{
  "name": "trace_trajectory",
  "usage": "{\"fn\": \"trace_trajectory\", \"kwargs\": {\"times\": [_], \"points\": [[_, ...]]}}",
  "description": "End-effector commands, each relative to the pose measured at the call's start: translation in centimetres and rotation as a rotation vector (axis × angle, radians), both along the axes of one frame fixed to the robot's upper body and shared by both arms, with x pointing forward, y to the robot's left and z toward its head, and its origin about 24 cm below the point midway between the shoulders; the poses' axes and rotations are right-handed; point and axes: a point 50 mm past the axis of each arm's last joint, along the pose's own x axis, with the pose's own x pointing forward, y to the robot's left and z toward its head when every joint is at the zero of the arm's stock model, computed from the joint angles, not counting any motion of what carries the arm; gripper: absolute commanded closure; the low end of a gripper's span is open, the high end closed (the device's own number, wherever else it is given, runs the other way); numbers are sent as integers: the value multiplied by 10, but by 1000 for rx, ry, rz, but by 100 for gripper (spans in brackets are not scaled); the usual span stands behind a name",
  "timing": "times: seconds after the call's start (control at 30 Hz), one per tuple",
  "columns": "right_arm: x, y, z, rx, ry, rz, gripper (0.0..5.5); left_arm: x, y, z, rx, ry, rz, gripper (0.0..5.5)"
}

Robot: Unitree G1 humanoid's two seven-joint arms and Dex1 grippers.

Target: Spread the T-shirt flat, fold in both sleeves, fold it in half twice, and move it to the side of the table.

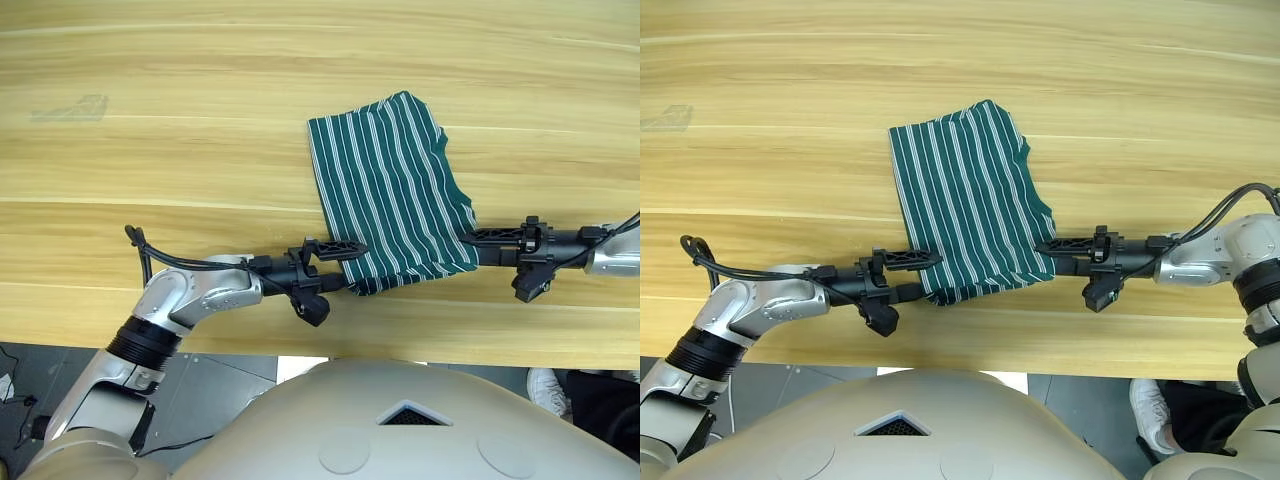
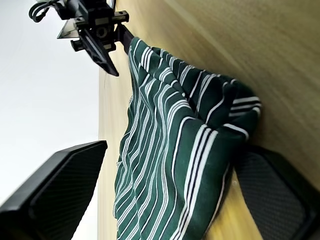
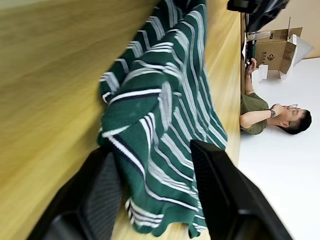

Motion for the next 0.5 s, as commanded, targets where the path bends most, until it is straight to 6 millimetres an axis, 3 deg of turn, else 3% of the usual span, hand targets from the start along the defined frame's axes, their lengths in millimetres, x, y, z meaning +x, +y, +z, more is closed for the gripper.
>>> {"fn": "trace_trajectory", "kwargs": {"times": [0.03,0.3,0.5], "points": [[6,9,4,25,-4,-7,385,-10,15,-26,190,80,-6,145],[7,18,3,43,9,-26,540,-10,17,-27,196,79,-1,296],[3,14,-2,32,22,-41,550,-10,19,-29,197,81,5,398]]}}
